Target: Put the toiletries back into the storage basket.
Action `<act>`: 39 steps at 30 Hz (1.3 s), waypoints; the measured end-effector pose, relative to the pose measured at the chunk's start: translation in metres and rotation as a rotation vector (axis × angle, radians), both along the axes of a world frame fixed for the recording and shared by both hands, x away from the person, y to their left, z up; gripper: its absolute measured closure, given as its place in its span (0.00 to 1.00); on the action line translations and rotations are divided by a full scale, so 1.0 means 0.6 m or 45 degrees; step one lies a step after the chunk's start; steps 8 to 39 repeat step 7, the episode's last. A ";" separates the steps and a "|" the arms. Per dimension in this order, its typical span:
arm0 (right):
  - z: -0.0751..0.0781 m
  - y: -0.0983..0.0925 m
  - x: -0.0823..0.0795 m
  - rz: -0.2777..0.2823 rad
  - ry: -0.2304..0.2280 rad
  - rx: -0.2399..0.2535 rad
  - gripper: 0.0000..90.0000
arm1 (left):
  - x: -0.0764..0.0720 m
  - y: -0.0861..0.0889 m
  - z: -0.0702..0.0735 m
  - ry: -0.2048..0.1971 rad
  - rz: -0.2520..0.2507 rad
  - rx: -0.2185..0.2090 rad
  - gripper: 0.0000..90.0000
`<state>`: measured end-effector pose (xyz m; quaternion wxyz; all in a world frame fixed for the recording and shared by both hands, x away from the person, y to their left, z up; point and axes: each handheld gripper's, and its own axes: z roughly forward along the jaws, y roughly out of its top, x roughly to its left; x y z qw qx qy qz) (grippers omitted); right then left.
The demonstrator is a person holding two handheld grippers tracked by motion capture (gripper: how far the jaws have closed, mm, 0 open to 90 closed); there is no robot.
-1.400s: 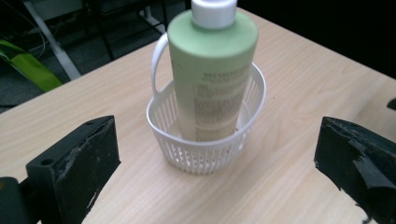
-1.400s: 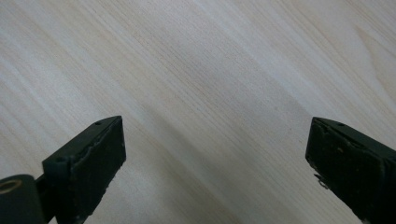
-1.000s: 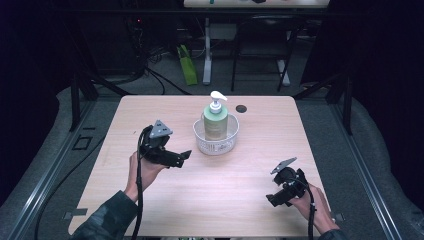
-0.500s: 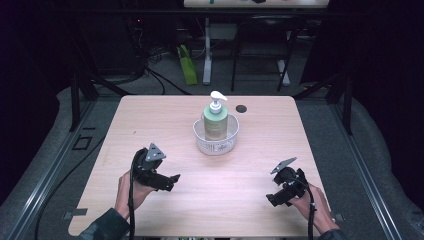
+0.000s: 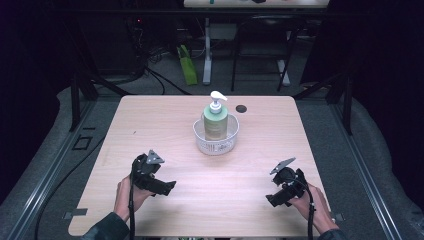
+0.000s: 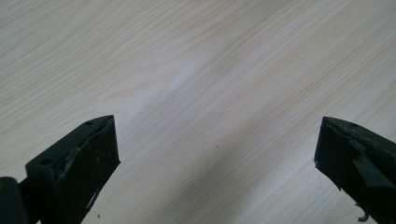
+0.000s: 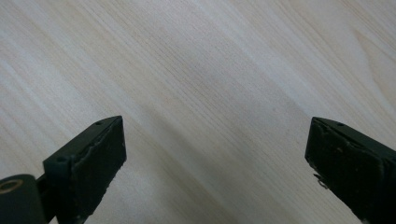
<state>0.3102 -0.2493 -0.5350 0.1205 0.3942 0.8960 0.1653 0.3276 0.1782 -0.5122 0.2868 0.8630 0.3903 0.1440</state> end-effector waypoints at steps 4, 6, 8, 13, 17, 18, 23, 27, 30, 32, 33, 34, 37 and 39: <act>0.000 0.000 0.000 -0.002 0.000 -0.001 0.05 | 0.004 0.006 -0.003 0.006 -0.002 -0.026 0.00; 0.000 -0.001 0.000 -0.002 0.000 -0.003 0.05 | 0.006 0.007 -0.005 0.007 0.005 -0.022 0.00; 0.000 0.000 0.000 -0.004 0.002 -0.002 0.06 | 0.007 0.008 -0.006 0.011 0.004 -0.029 0.00; 0.000 0.000 0.000 -0.004 0.002 -0.002 0.06 | 0.007 0.008 -0.006 0.011 0.004 -0.029 0.00; 0.000 0.000 0.000 -0.004 0.002 -0.002 0.06 | 0.007 0.008 -0.006 0.011 0.004 -0.029 0.00; 0.000 0.000 0.000 -0.004 0.002 -0.002 0.06 | 0.007 0.008 -0.006 0.011 0.004 -0.029 0.00; 0.000 0.000 0.000 -0.004 0.002 -0.002 0.06 | 0.007 0.008 -0.006 0.011 0.004 -0.029 0.00; 0.000 0.000 0.000 -0.004 0.002 -0.002 0.06 | 0.007 0.008 -0.006 0.011 0.004 -0.029 0.00; 0.000 0.000 0.000 -0.004 0.002 -0.002 0.06 | 0.007 0.008 -0.006 0.011 0.004 -0.029 0.00; 0.000 0.000 0.000 -0.004 0.002 -0.002 0.06 | 0.007 0.008 -0.006 0.011 0.004 -0.029 0.00; 0.000 0.000 0.000 -0.004 0.002 -0.002 0.06 | 0.007 0.008 -0.006 0.011 0.004 -0.029 0.00; 0.000 0.000 0.000 -0.004 0.002 -0.002 0.06 | 0.007 0.008 -0.006 0.011 0.004 -0.029 0.00; 0.000 0.000 0.000 -0.004 0.002 -0.002 0.06 | 0.007 0.008 -0.006 0.011 0.004 -0.029 0.00; 0.000 0.000 0.000 -0.004 0.002 -0.002 0.06 | 0.007 0.008 -0.006 0.011 0.004 -0.029 0.00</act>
